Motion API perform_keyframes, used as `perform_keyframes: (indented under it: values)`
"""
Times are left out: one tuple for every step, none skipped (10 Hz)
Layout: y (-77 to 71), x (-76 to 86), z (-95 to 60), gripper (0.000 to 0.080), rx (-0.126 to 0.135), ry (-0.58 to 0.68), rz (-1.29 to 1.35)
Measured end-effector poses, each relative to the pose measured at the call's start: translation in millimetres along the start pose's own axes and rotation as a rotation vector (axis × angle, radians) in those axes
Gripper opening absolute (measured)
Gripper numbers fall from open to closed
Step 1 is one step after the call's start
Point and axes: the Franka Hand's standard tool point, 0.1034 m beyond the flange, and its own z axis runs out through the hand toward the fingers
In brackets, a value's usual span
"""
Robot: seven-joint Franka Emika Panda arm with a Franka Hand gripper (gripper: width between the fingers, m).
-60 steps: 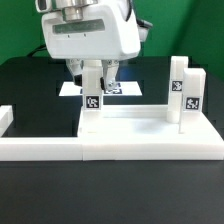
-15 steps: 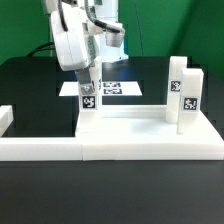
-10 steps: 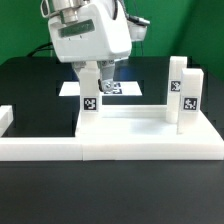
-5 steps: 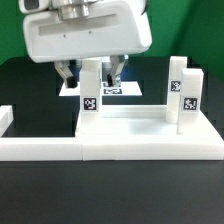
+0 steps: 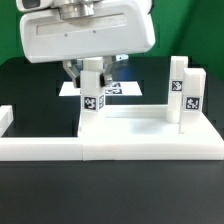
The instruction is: Assemble desk
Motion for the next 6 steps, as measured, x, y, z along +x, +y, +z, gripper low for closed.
perform_keyframes:
  values:
    - [1.1,0.4,-0.1,0.0302,-0.001,0.0,0.039]
    - [2.4,1.1,0.0,0.0302,-0.001,0.001,0.147]
    - [5.7,3.0,-0.7,0.0302,-0.004,-0.001,0.325]
    - [4.8,0.8,-1.4,0.0302,-0.01,-0.02,0.549]
    - [-3.1,-0.9,-5.9,0.0299,-0.017,-0.08,0.803]
    - [-3.0,2.7,-4.9,0.0299,-0.004,-0.121,1.016]
